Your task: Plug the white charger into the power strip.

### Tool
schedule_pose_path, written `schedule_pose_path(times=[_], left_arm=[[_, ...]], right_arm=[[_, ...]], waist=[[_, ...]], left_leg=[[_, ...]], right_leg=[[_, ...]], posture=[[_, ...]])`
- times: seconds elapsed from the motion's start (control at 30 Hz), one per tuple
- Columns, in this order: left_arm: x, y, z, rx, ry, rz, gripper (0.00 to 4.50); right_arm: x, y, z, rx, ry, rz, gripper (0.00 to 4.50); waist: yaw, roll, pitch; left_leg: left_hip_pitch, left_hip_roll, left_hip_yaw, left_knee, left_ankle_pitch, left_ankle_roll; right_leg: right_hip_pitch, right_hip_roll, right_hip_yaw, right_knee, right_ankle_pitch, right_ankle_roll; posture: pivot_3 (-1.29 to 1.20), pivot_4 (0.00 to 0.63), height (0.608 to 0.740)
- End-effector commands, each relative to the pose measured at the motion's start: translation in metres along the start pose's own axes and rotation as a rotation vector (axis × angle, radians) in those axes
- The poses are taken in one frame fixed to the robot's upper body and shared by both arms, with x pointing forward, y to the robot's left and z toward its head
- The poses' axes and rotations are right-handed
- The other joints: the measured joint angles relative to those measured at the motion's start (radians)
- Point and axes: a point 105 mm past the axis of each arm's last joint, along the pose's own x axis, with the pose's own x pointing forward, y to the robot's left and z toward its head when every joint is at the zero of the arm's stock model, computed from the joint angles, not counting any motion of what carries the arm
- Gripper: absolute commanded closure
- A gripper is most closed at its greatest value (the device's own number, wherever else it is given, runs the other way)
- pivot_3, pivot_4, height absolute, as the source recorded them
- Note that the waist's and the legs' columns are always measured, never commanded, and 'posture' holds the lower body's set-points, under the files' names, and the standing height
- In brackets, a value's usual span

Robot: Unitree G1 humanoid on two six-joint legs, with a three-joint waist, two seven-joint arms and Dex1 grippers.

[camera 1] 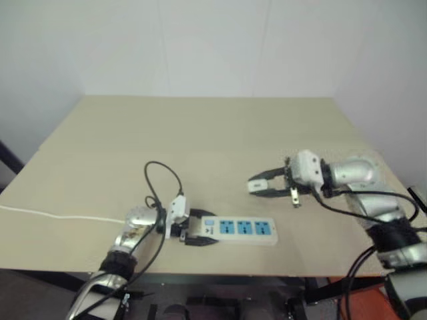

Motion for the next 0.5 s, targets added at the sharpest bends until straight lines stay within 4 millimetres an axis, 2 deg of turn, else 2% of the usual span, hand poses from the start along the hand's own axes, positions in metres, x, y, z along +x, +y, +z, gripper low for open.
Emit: schedule_pose_path(times=[0.03,0.17,0.23,0.33,0.5], left_arm=[[-0.001,-0.003,-0.009,-0.025,0.039,-0.014,1.23],[-0.001,-0.003,-0.010,-0.025,0.043,-0.015,1.23],[-0.001,-0.004,-0.010,-0.025,0.043,-0.013,1.23],[-0.001,-0.003,-0.010,-0.026,0.041,-0.009,1.23],[-0.001,-0.003,-0.010,-0.027,0.039,-0.005,1.23]], right_arm=[[0.007,-0.005,0.025,0.149,-0.166,-0.111,3.34],[0.022,-0.004,0.021,0.287,-0.243,-0.180,3.34],[0.031,0.002,0.009,0.318,-0.234,-0.188,3.34],[0.042,0.014,-0.004,0.347,-0.220,-0.182,3.34],[0.052,0.027,-0.014,0.357,-0.201,-0.157,3.34]], waist=[[0.000,0.000,0.000],[0.001,0.000,0.000],[0.001,0.000,0.000],[0.001,0.000,0.000],[0.000,0.000,0.000]], left_leg=[[0.000,0.000,0.000,0.000,0.000,0.000],[-0.001,0.000,-0.001,0.000,0.000,0.000],[-0.002,0.000,0.000,0.000,0.000,0.000],[-0.002,0.000,0.000,0.000,0.000,0.000],[-0.002,0.000,0.000,0.000,0.000,0.000]], right_leg=[[0.000,0.000,0.000,0.000,0.000,0.000],[0.000,0.001,-0.001,-0.001,-0.001,0.001],[-0.001,0.001,-0.001,-0.001,-0.001,0.002],[-0.001,0.001,-0.001,-0.001,-0.002,0.004],[-0.002,0.001,-0.001,-0.001,-0.004,0.007]], posture=[[0.00,0.150,0.740],[0.00,0.150,0.740],[0.00,0.150,0.740],[0.00,0.150,0.740],[0.00,0.150,0.740]])
